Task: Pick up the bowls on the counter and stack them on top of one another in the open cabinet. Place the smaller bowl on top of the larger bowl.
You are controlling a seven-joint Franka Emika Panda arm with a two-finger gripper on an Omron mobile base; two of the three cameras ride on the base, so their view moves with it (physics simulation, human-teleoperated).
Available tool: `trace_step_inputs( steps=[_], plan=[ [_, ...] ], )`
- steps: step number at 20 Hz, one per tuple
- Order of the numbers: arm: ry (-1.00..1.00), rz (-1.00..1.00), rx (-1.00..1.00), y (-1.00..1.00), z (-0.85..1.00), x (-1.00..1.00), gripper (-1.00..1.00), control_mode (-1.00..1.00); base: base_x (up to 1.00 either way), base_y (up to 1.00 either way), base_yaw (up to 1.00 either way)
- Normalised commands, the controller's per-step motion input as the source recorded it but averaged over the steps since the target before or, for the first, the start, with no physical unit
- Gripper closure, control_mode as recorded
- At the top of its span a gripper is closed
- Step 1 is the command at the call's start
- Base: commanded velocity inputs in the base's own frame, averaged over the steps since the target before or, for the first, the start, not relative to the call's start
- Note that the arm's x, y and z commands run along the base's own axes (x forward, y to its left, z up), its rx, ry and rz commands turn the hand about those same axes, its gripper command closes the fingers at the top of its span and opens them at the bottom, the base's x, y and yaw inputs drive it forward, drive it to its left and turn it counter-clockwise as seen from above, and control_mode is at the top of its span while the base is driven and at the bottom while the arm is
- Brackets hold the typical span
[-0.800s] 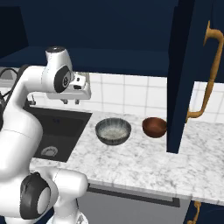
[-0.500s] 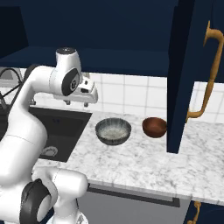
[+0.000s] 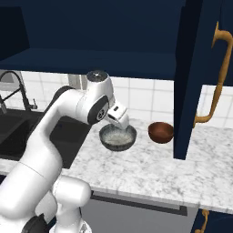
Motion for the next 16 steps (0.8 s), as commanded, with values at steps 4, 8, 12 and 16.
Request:
trace_step_inputs(
  steps=[4, 8, 12, 16],
  plan=[
    [-0.04, -0.50, 0.10, -1.00, -0.29, 0.00, -1.00, -1.00, 0.00, 0.00, 0.00],
    [0.00, -0.41, 0.19, -1.00, -0.24, 0.09, -1.00, -1.00, 0.00, 0.00, 0.00],
    [0.04, -0.25, 0.24, -1.00, -0.21, 0.38, -1.00, -1.00, 0.00, 0.00, 0.00],
    [0.01, 0.00, 0.28, -0.90, -0.26, 0.26, -1.00, -1.00, 0.00, 0.00, 0.00]
  ],
)
